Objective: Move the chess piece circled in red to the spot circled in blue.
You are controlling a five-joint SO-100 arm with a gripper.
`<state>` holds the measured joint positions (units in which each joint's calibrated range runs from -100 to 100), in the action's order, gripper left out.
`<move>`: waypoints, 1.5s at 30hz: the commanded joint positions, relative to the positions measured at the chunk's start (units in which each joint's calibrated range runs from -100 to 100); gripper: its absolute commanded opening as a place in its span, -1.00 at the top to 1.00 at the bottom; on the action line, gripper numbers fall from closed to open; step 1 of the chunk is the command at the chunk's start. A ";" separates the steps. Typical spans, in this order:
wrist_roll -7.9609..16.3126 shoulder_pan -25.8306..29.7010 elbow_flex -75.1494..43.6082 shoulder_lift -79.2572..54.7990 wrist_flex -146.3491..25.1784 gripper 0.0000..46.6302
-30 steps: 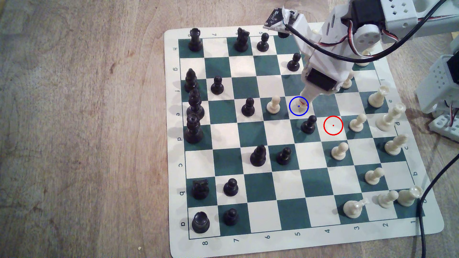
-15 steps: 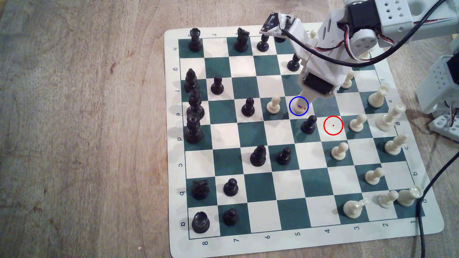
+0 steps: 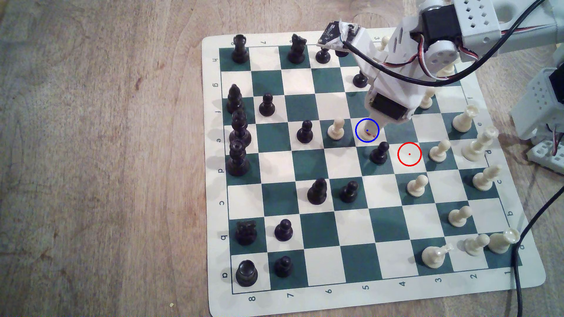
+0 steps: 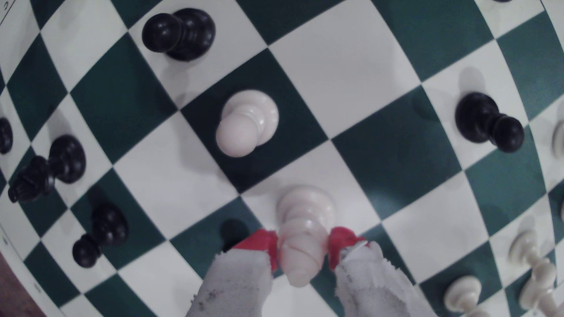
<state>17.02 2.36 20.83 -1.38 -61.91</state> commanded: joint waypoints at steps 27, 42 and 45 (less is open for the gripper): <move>-1.37 -1.15 -2.88 7.92 -4.18 0.27; -1.42 3.23 6.73 32.62 -13.27 0.21; -1.47 6.99 12.53 42.64 -16.96 0.20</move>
<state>15.85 5.53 29.51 26.77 -75.70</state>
